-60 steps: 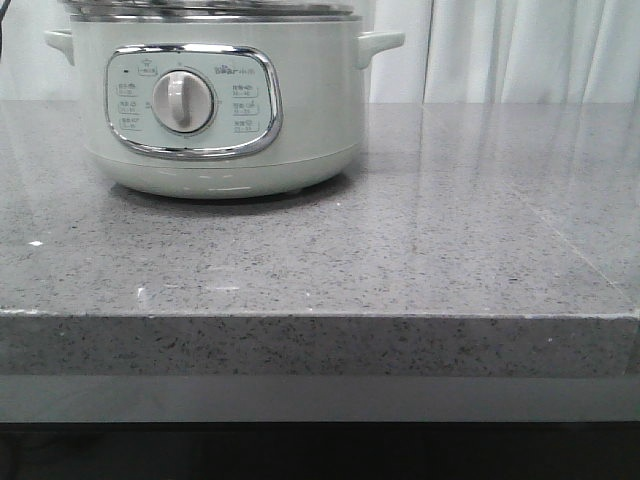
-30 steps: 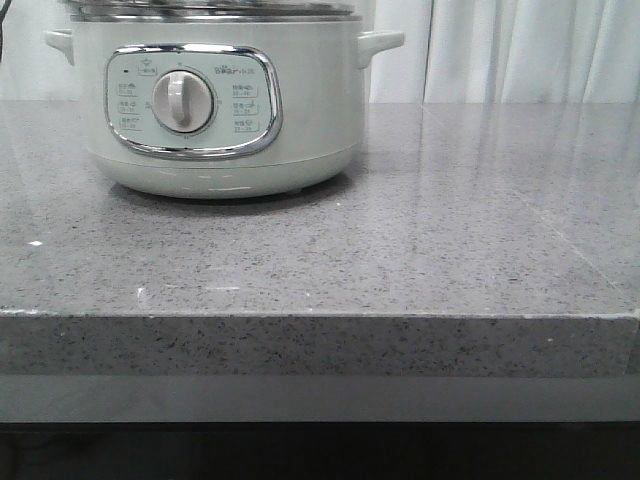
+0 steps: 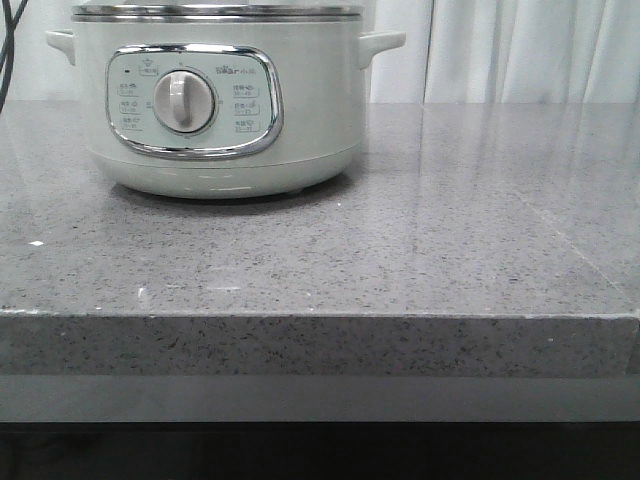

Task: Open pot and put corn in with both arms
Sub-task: 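Lower the glass lid back onto the pot with the left gripper, then release the lid knob and raise the left gripper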

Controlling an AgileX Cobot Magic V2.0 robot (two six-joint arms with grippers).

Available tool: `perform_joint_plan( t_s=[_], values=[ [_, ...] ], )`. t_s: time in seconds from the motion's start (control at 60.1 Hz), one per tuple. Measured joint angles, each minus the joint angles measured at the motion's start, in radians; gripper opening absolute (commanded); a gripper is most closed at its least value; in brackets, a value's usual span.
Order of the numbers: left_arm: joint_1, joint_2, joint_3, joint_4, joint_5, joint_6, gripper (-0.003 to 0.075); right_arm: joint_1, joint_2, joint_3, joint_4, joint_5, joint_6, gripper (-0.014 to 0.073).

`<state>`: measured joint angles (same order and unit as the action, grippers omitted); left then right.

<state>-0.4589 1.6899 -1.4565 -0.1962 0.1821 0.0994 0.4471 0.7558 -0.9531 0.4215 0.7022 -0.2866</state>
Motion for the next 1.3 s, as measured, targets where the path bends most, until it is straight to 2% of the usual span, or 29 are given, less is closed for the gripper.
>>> perform_joint_plan(
  t_s=[0.2,0.266,0.366,0.449,0.765,0.881,1.114,1.297],
  values=[
    [0.000,0.000,0.000,-0.002,-0.001,0.000,0.0245,0.000,0.000,0.000,0.000,0.000,0.000,0.0542],
    [0.000,0.000,0.000,-0.002,-0.001,0.000,0.0309,0.000,0.000,0.000,0.000,0.000,0.000,0.0542],
    [0.000,0.000,0.000,-0.002,-0.001,0.000,0.0445,0.000,0.000,0.000,0.000,0.000,-0.002,0.0542],
    [0.000,0.000,0.000,-0.002,-0.002,0.000,0.0498,0.000,0.000,0.000,0.000,0.000,-0.002,0.0542],
    [-0.002,-0.067,0.000,0.007,0.026,0.000,0.0491,0.000,0.000,0.000,0.000,0.000,-0.002,0.0542],
    [-0.004,-0.164,0.000,0.072,0.122,0.000,0.0491,0.000,0.000,0.000,0.000,0.000,0.000,0.0542],
    [-0.004,-0.410,0.012,0.133,0.432,0.000,0.0491,0.000,0.000,0.000,0.000,0.000,0.000,0.0542],
    [-0.004,-0.618,0.173,0.117,0.480,0.000,0.0491,0.000,0.000,0.000,0.000,0.000,0.000,0.0542]
  ],
)
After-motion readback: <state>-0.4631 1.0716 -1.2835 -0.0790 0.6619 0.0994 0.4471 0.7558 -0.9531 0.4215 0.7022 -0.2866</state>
